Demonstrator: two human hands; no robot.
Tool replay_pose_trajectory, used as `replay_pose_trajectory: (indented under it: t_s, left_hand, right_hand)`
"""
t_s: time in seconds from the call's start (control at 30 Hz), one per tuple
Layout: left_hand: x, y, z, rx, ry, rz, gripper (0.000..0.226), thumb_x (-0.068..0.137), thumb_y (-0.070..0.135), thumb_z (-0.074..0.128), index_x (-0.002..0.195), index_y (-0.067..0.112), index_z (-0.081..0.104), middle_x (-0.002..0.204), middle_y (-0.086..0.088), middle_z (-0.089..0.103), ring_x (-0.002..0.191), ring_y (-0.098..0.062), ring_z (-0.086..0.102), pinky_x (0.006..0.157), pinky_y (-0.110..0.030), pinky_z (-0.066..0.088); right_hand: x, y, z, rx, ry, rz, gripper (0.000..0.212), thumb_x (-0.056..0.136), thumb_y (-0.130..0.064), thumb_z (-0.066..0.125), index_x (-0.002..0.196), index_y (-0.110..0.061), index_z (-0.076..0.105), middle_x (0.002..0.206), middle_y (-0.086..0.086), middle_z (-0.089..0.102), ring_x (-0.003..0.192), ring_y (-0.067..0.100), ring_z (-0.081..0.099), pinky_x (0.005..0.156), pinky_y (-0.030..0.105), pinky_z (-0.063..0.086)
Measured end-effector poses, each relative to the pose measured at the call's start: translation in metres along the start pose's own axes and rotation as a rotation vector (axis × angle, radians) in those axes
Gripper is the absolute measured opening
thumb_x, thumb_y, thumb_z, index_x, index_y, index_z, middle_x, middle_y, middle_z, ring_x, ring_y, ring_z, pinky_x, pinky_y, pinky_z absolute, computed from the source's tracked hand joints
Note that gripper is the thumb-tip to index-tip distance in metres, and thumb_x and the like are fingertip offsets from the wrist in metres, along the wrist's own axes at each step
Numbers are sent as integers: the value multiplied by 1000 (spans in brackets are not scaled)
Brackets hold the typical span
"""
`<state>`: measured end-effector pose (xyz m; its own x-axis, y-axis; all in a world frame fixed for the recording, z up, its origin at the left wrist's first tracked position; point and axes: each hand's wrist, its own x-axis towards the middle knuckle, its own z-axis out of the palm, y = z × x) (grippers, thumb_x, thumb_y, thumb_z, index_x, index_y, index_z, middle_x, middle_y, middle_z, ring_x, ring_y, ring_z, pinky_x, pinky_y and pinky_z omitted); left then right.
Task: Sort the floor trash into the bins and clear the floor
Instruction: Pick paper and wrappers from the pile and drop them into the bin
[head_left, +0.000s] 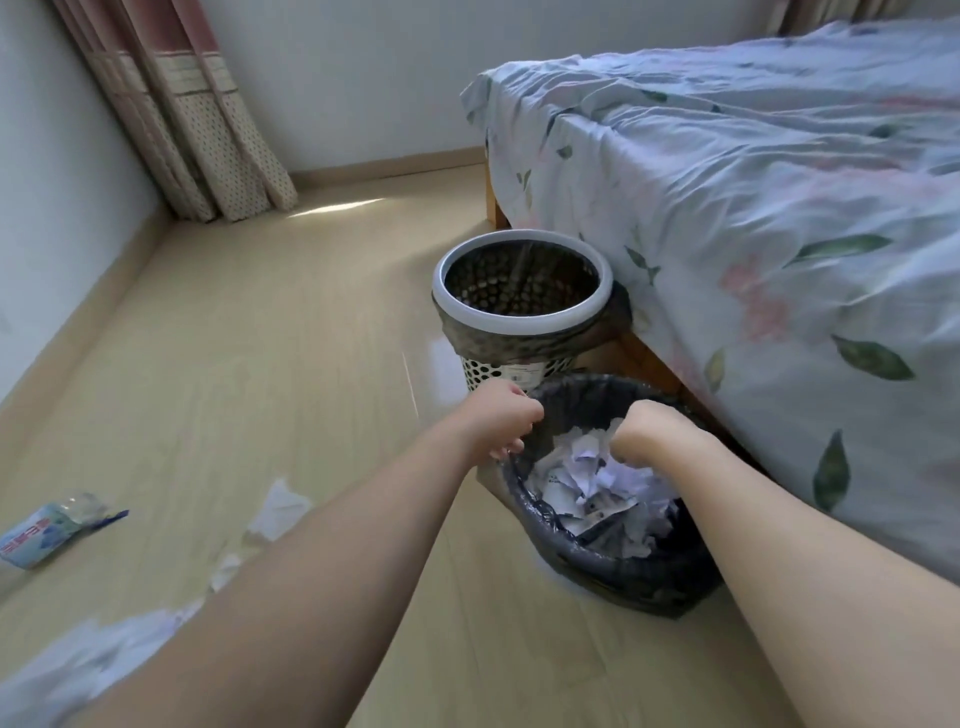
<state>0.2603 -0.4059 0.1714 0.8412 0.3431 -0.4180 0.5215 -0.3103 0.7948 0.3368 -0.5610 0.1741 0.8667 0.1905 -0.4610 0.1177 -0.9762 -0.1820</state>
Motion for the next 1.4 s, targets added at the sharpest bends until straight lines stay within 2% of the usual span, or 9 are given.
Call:
replay_pose_trajectory:
  t_s: [0.2,0.37,0.53,0.7,0.87,0.97,1.07,1.2,1.4]
  left_hand:
    - [-19,-79,-86,143,175,-125,19,85,11,46,95,6,62,84,-10,63,62,-22,53,51,-22,34]
    - [-65,-205,-189,212,361,-356,17,77,11,47,83,8,63,77,-11,58,63,-21,48,59,-24,37]
    - [-74,-309,-229,280,364,-466,20,84,19,53,96,7,64,89,-7,65,73,-22,55,67,-28,42]
    - [-7,-350,-197,614,278,-353,55,89,38,48,142,27,39,129,-4,55,117,-27,54,100,-39,41]
    - [18,-368,-143,950,362,-288,34,95,22,43,126,10,45,127,-13,52,116,-33,49,90,-38,37]
    - [1,-365,-136,1035,258,-255,31,91,14,45,122,10,49,119,-11,60,112,-31,51,86,-36,38]
    - [-20,-344,-154,1056,304,-175,21,89,14,46,108,16,54,107,-7,65,99,-28,53,75,-33,31]
    - [-43,-278,-180,517,337,-132,10,86,12,48,91,16,56,97,-6,63,86,-24,56,63,-28,37]
    - [-62,-116,-170,268,205,113,8,82,9,52,84,10,60,76,-3,63,67,-17,57,57,-25,40]
  right_hand:
    - [1,-90,45,121,359,-464,31,89,-21,49,118,-11,54,118,11,54,106,31,54,91,43,49]
    - [-50,-196,170,-112,-88,-859,31,91,-18,45,121,-14,51,123,7,56,112,28,55,86,33,45]
    - [-74,-230,291,-220,-396,-751,23,93,-21,51,110,-14,37,127,13,49,114,30,54,82,34,43]
    - [-66,-240,338,-177,-384,-790,13,96,-12,46,98,-17,34,122,17,53,113,31,54,86,34,43]
    - [-57,-242,351,-94,-341,-767,26,96,-10,42,73,-18,32,103,17,56,98,32,56,70,34,35]
    - [-59,-236,344,-51,-414,-648,23,93,-15,47,72,-16,37,84,7,48,82,25,48,68,28,33]
    - [-62,-228,310,-85,-415,-595,8,95,-16,45,96,-13,52,103,11,58,84,24,49,69,28,37]
    - [-59,-199,212,-53,-210,-563,22,96,-19,44,106,-9,61,109,11,63,87,25,54,71,28,43]
    - [-63,-122,31,149,194,-439,28,95,-27,50,92,-4,66,94,12,66,87,28,60,73,30,44]
